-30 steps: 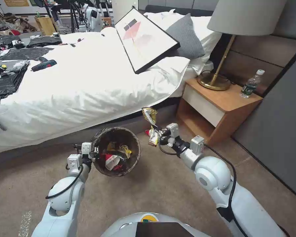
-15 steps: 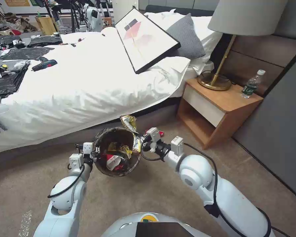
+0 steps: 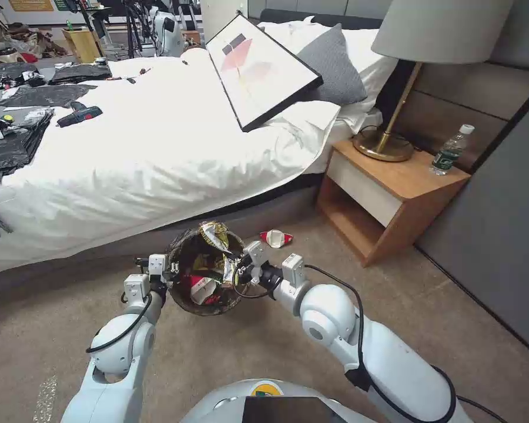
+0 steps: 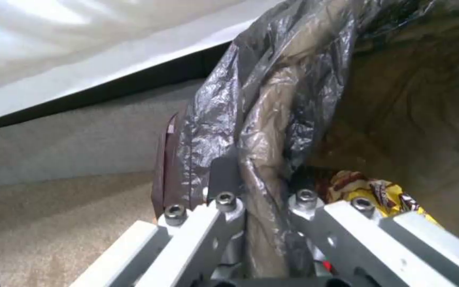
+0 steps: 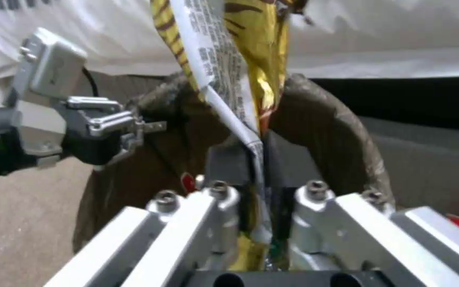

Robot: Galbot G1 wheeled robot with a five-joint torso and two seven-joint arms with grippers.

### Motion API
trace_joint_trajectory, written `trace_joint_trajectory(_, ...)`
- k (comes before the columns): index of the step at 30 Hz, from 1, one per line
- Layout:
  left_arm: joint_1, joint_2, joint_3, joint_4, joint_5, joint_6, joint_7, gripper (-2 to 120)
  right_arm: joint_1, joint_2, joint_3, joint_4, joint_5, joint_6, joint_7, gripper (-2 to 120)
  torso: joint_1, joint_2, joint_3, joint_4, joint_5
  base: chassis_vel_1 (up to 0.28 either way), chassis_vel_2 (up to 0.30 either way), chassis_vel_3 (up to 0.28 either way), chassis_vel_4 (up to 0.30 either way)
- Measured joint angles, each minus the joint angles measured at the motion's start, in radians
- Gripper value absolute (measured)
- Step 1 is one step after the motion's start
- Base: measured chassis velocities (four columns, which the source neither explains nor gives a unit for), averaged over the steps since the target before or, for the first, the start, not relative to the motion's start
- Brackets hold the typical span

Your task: Pick up the trash bin, then pick up the garbage from the floor and place it into the trash bin.

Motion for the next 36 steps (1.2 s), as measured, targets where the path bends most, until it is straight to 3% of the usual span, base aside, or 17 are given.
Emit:
trace_joint_trajectory(6,-0.002,0.0,0.0,0.0,-0.001,0.005,-0.001,3,0.025,0.034,-0.036,-0.023,0.003,-0.017,0.067,34,0.0,0.0,0.0,0.0001,-0.0001,0.0,0.0,0.0,0.0)
trace_joint_trajectory(13,-0.001,-0.001,0.0,-0.001,-0.001,0.005,-0.002,3,0.028,0.038,-0.051,-0.027,0.002,-0.019,0.073,55,0.0,0.0,0.0,0.0001,0.0,0.0,0.0,0.0,0.0)
trace_joint_trajectory(14,0.0,-0.001,0.0,-0.003,-0.001,0.006,-0.002,3,0.028,0.039,-0.053,-0.027,0.002,-0.02,0.074,65,0.0,0.0,0.0,0.0001,0.0,0.0,0.0,0.0,0.0)
trace_joint_trajectory(23,0.002,-0.001,0.0,-0.012,-0.003,0.007,-0.003,3,0.024,0.042,-0.052,-0.021,0.001,-0.02,0.075,97,0.0,0.0,0.0,0.0001,0.0,0.0,0.0,0.0,0.0)
trace_joint_trajectory(36,0.002,0.0,0.004,-0.015,-0.003,0.008,-0.003,3,0.026,0.05,-0.052,-0.016,-0.002,-0.02,0.075,100,0.0,0.0,0.0,0.0001,0.0001,0.0,0.0,0.0,0.0)
